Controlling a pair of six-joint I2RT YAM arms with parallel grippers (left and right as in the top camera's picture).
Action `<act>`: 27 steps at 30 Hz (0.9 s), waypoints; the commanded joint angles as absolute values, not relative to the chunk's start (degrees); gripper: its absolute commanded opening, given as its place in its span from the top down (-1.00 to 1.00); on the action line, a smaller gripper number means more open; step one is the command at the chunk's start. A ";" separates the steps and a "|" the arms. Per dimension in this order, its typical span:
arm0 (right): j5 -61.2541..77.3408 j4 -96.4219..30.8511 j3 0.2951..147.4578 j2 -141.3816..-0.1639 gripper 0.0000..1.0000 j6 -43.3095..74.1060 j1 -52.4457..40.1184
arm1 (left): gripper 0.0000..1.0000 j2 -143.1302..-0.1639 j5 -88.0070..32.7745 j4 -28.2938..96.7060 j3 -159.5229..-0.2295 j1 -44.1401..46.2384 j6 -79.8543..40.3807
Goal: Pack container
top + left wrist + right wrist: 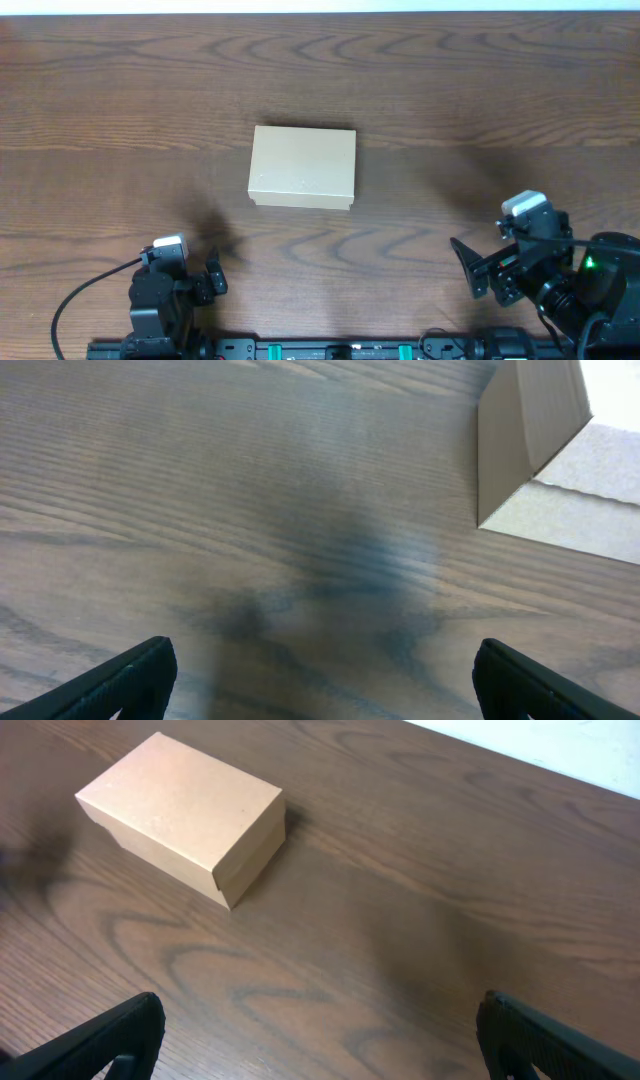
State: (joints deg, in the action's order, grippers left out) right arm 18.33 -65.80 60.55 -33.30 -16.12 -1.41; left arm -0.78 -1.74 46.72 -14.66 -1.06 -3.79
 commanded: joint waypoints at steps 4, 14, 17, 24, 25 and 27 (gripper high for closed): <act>18.20 -65.82 60.47 -33.26 -0.99 -16.75 -1.15 | -0.91 -0.23 -1.06 47.35 -11.18 -1.08 -2.52; 18.20 -65.82 60.47 -33.26 -0.99 -16.75 -1.15 | -0.91 -0.25 -1.06 47.09 -10.55 -1.08 -2.55; 18.20 -65.84 60.47 -33.26 -0.98 -16.75 -1.15 | -0.91 -0.25 -1.06 47.11 -10.55 -1.08 -2.55; 18.20 -65.84 60.47 -33.26 -0.99 -16.75 -1.15 | -0.91 -0.25 -1.06 47.09 -10.55 -1.08 -2.55; 18.20 -65.84 60.47 -33.26 -0.99 -16.75 -1.15 | -0.91 -0.25 -1.06 47.09 -10.55 -1.08 -2.55; 18.22 -65.98 60.47 -33.26 -0.99 -16.75 -1.17 | -0.91 -0.25 -1.06 47.09 -10.55 -1.08 -2.55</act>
State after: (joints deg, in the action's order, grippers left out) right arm 18.33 -65.80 60.55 -33.30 -16.12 -1.41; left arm -0.73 -1.48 45.34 -13.10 -1.06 -3.11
